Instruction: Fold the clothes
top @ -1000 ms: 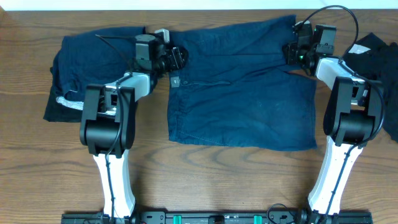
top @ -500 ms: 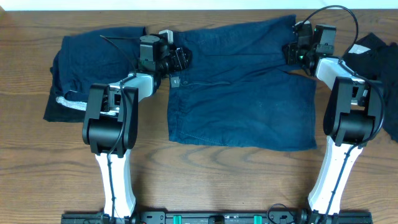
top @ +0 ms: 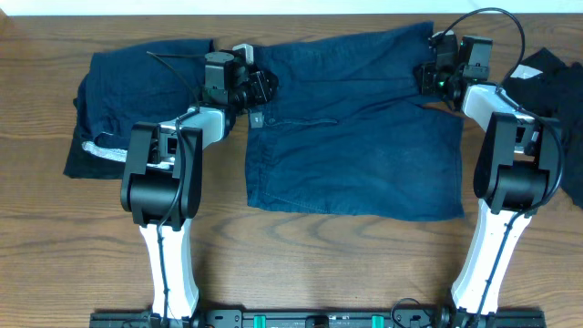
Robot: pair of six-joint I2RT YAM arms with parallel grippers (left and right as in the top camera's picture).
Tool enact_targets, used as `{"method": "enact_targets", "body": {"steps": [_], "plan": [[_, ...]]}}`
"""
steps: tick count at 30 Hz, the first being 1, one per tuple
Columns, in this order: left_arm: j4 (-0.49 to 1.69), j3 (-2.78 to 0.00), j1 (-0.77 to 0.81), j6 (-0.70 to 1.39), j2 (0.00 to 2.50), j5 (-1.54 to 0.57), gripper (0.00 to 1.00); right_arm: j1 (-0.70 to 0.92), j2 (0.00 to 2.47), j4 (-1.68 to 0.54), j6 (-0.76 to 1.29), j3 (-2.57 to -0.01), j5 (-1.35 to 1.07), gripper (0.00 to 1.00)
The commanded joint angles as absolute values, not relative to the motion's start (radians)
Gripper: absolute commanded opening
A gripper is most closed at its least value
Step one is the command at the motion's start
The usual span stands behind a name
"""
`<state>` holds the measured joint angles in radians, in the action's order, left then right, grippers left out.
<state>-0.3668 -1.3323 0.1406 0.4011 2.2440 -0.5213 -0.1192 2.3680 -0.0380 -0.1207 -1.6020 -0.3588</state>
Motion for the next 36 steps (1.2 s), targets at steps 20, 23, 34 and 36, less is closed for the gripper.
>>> {"method": "enact_targets", "body": {"steps": [20,23,34,36], "plan": [[-0.360,-1.331,0.120,0.459,2.186,-0.595,0.06,-0.117,2.394,-0.075,-0.121,-1.573,-0.315,0.28],[-0.327,-1.331,0.122,0.458,2.186,-0.595,0.06,-0.117,2.394,-0.075,-0.121,-1.573,-0.315,0.28],[-0.306,-1.331,0.033,0.458,2.159,-0.650,0.06,-0.117,2.394,-0.078,-0.121,-1.573,-0.314,0.27],[-0.295,-1.331,0.017,0.458,2.150,-0.650,0.06,-0.117,2.394,-0.079,-0.121,-1.573,-0.315,0.27]]}}
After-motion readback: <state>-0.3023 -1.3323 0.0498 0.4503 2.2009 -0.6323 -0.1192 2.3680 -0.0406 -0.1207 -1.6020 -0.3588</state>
